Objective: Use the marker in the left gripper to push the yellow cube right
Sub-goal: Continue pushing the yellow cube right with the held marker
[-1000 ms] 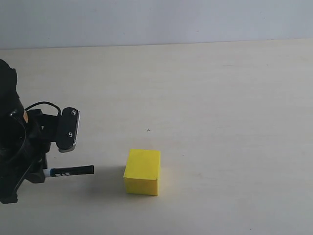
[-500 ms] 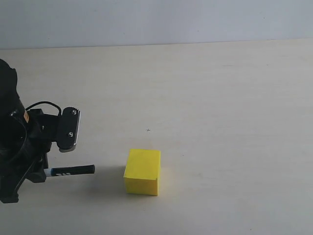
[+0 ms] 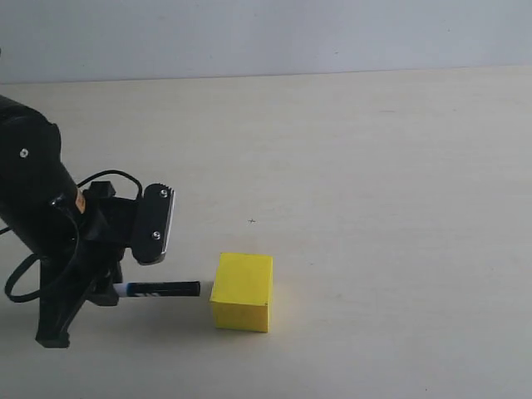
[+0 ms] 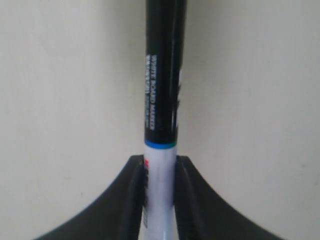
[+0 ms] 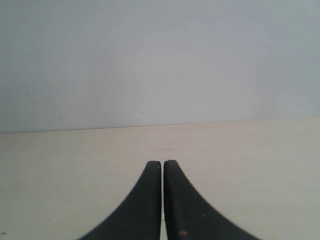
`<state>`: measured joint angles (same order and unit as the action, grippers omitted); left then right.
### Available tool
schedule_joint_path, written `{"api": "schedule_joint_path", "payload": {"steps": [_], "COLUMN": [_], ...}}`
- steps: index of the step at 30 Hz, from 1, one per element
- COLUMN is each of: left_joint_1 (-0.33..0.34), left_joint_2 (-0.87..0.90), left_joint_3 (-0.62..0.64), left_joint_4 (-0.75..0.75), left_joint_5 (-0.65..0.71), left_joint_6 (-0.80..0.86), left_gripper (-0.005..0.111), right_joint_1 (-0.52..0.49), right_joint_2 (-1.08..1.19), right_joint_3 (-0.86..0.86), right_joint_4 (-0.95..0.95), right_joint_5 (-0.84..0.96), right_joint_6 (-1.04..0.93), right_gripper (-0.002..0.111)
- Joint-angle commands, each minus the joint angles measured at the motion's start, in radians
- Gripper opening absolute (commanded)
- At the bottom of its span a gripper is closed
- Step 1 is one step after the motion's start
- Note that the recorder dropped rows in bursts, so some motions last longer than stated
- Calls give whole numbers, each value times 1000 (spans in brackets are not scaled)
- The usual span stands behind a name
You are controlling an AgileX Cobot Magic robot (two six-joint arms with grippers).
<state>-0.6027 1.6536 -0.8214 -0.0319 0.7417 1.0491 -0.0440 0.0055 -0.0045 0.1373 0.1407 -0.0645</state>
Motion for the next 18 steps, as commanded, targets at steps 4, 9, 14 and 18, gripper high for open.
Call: {"api": "schedule_joint_path", "payload": {"steps": [4, 9, 14, 18], "left_joint_1": [-46, -9, -2, -33], "left_joint_2": [-1, -1, -1, -1], "left_joint_3": [-62, -62, -62, -62], "left_joint_4": [-50, 53, 51, 48], "left_joint_5": [35, 146, 151, 137], "left_joint_6": [-3, -34, -115, -169], "left_gripper": [0, 0, 0, 0], "right_joint_1": [-3, -3, -3, -3], "right_joint_2": [-6, -6, -6, -6], "right_joint_3": [5, 5, 5, 5], "right_joint_4": [-5, -5, -5, -5], "right_joint_5": [-8, -8, -8, -8], "right_joint_6": [-9, -9, -9, -9], "right_gripper": [2, 2, 2, 2]}}
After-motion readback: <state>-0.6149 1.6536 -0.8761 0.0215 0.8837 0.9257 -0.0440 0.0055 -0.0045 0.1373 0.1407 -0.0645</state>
